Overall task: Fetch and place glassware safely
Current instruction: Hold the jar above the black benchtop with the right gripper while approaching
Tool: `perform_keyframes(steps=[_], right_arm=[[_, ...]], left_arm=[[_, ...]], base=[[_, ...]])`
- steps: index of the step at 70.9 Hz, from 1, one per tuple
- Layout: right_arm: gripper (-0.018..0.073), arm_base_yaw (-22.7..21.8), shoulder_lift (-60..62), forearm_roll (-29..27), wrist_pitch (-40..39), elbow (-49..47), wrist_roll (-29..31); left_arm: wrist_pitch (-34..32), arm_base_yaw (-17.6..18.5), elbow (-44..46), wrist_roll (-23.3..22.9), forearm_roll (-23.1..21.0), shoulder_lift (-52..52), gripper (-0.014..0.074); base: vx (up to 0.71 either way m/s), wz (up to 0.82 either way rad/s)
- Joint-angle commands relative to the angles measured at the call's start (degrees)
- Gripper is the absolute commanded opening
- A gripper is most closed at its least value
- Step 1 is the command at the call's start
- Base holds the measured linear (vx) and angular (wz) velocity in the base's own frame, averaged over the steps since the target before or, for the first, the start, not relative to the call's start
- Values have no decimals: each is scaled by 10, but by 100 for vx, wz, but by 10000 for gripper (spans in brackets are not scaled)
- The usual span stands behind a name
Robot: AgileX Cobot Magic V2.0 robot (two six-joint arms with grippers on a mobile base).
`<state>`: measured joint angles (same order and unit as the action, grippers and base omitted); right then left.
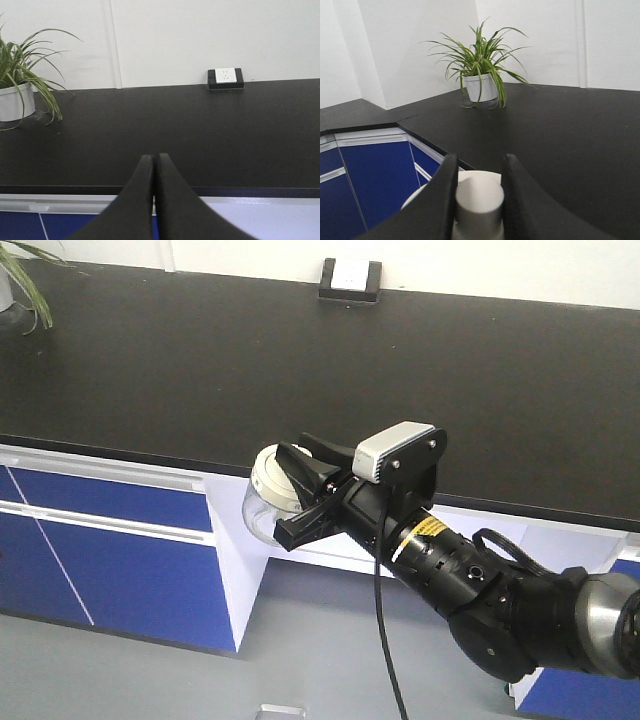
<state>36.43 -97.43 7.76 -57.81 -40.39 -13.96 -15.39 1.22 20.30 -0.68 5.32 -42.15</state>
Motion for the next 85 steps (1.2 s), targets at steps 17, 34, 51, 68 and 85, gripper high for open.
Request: perform_keyframes(steps=[17, 34, 51, 68, 85], right_arm=[[-3, -2, 25, -4, -62, -17, 3], [-3, -2, 25, -4, -62, -17, 3], [-3, -2, 25, -4, -61, -17, 3], [-3, -2, 25, -4, -61, -17, 3], [-3, -2, 25, -4, -61, -17, 3]], left_arm=[[-39, 3, 15, -4, -5, 1, -7], [-39, 3, 15, -4, -5, 1, -7], [-39, 3, 15, -4, -5, 1, -7], [-39, 3, 15, -4, -5, 1, -7], [-39, 3, 15, -4, -5, 1, -7]], base=[[4, -15], [7, -21], [8, -12], [9, -13], [11, -10]])
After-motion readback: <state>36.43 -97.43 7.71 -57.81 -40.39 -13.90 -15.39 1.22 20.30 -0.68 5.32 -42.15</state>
